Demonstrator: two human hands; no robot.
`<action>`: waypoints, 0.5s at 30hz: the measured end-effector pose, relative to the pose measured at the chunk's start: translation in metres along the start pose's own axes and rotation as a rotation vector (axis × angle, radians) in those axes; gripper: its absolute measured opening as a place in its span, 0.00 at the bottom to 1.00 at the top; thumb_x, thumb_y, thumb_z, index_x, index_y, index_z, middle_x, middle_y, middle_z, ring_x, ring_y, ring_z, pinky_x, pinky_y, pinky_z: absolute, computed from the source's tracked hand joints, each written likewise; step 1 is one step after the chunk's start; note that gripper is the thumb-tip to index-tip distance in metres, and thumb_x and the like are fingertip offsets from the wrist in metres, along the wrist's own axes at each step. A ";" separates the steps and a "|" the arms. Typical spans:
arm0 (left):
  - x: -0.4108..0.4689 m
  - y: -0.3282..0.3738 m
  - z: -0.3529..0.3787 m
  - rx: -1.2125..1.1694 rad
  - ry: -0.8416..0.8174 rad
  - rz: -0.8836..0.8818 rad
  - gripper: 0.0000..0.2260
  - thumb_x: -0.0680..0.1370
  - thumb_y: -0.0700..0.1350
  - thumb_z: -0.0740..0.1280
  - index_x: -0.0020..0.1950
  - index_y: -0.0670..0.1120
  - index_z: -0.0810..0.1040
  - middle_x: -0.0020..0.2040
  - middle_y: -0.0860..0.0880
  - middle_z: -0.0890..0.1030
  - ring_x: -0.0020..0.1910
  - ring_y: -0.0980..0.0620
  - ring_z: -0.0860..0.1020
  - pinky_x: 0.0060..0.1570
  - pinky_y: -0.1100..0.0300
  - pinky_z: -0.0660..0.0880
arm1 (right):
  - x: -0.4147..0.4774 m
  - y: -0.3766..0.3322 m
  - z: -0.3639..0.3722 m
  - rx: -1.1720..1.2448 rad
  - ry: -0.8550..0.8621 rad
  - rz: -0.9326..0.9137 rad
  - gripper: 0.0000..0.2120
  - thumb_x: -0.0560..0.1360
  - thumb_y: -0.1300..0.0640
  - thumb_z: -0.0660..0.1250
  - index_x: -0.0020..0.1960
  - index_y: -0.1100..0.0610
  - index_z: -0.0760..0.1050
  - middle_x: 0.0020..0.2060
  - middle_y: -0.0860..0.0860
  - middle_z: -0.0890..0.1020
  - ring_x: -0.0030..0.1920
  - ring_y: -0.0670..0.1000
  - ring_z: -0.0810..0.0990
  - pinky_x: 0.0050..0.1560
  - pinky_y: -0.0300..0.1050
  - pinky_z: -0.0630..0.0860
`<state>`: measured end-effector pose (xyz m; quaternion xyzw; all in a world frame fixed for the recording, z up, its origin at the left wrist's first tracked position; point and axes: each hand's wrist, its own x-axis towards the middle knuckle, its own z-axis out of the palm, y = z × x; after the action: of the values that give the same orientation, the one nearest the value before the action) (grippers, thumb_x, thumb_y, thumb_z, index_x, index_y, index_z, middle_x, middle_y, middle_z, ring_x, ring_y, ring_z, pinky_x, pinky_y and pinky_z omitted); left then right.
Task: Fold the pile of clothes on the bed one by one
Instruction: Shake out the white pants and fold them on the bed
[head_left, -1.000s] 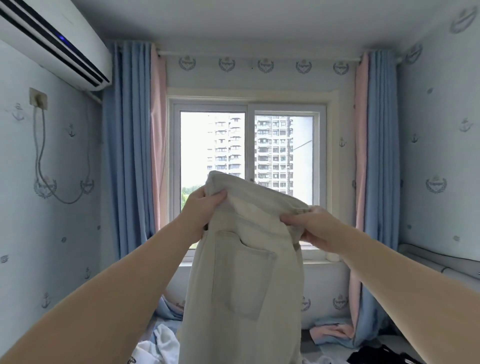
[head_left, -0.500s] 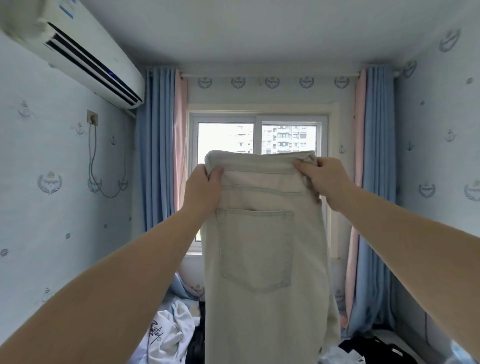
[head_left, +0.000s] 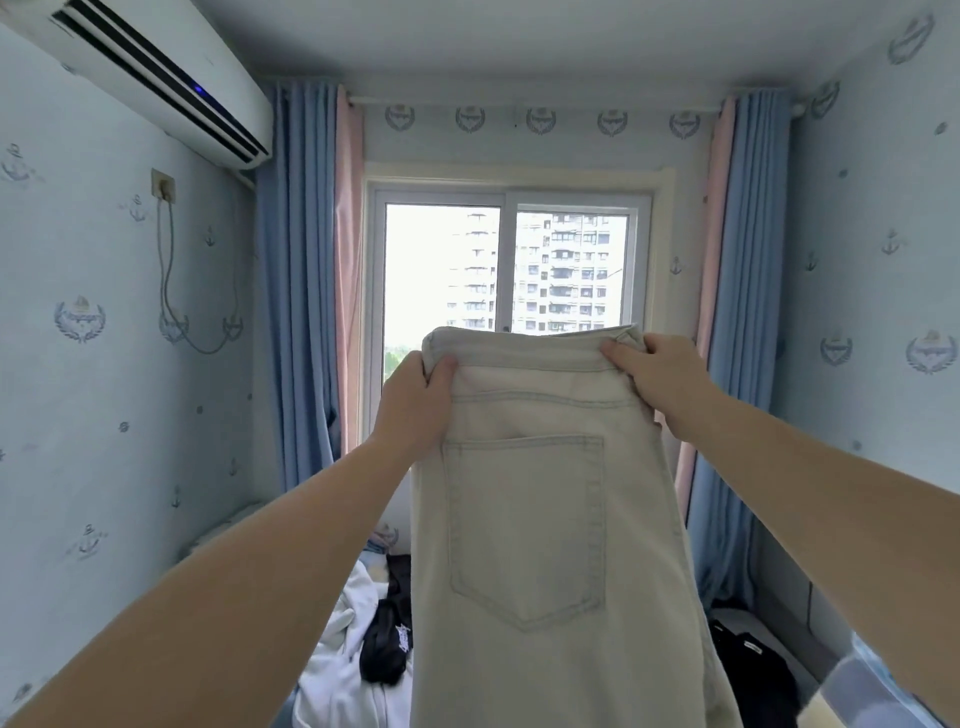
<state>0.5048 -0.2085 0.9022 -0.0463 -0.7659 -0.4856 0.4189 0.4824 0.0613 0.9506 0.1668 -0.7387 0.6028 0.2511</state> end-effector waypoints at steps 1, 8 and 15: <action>0.001 -0.012 0.007 0.002 -0.011 -0.011 0.18 0.83 0.57 0.60 0.51 0.42 0.75 0.42 0.47 0.77 0.38 0.52 0.74 0.38 0.57 0.72 | 0.003 0.012 0.004 -0.004 -0.010 0.015 0.14 0.76 0.52 0.74 0.50 0.64 0.82 0.44 0.56 0.83 0.42 0.51 0.80 0.42 0.42 0.77; 0.024 -0.127 0.069 0.027 -0.098 -0.116 0.16 0.83 0.55 0.62 0.51 0.41 0.77 0.45 0.43 0.81 0.44 0.44 0.78 0.47 0.49 0.76 | 0.047 0.128 0.055 -0.022 -0.047 0.124 0.04 0.75 0.53 0.75 0.45 0.52 0.80 0.47 0.54 0.86 0.45 0.50 0.83 0.49 0.44 0.81; 0.043 -0.332 0.155 0.075 -0.266 -0.336 0.10 0.81 0.52 0.66 0.53 0.45 0.77 0.47 0.45 0.83 0.50 0.43 0.80 0.54 0.44 0.77 | 0.114 0.336 0.143 -0.186 -0.148 0.306 0.11 0.74 0.54 0.76 0.44 0.61 0.81 0.40 0.55 0.86 0.40 0.56 0.83 0.48 0.58 0.81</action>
<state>0.2259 -0.2753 0.6704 0.0341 -0.8289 -0.5092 0.2289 0.1805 0.0017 0.7235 0.0727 -0.8245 0.5491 0.1158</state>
